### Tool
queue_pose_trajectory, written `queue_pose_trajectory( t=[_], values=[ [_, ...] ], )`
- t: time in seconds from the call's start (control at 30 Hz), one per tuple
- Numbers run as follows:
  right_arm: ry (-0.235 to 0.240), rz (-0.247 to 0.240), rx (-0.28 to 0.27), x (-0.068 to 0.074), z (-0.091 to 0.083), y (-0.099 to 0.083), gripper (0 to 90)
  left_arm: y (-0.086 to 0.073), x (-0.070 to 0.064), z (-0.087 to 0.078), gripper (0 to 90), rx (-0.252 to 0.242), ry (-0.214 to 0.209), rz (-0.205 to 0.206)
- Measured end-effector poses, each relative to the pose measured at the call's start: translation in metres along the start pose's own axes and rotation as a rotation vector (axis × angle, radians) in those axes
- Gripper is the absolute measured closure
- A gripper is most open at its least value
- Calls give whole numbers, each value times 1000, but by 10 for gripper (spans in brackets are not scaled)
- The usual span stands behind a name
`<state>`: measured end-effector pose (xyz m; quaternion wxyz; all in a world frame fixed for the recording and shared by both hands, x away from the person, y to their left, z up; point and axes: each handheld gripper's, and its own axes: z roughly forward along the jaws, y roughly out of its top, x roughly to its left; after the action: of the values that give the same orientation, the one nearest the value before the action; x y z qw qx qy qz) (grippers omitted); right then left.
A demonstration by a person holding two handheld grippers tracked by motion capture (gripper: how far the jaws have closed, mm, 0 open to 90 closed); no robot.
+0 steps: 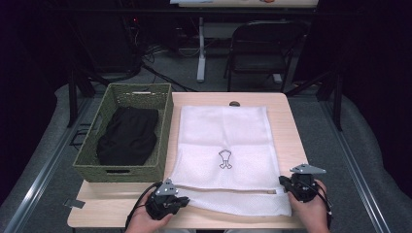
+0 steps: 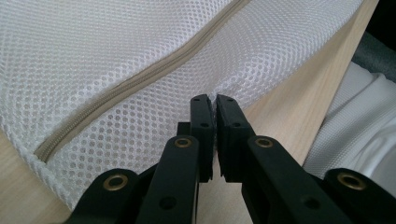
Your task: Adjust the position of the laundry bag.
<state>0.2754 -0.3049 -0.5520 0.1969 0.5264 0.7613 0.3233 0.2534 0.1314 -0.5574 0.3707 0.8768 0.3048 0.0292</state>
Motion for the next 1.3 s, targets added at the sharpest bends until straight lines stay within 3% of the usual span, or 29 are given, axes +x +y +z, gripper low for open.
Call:
queue_pose_trajectory(
  t=[0.43, 0.67, 0.77, 1.03, 1.3],
  values=[
    [8, 23, 25, -2, 11, -9, 863, -6, 0, 9, 833, 46, 16, 3],
    [10, 45, 22, -5, 12, -11, 805, -6, 2, 5, 684, 16, -3, -33],
    [9, 52, 17, -6, 12, -11, 777, -6, 1, 5, 616, -1, 13, -31],
    [6, 75, 0, -7, 7, -10, 710, -2, -4, -1, 564, -18, 16, -18],
    [-6, 77, -19, -4, 0, -7, 667, 17, -7, -9, 534, -72, 16, -16]
  ],
)
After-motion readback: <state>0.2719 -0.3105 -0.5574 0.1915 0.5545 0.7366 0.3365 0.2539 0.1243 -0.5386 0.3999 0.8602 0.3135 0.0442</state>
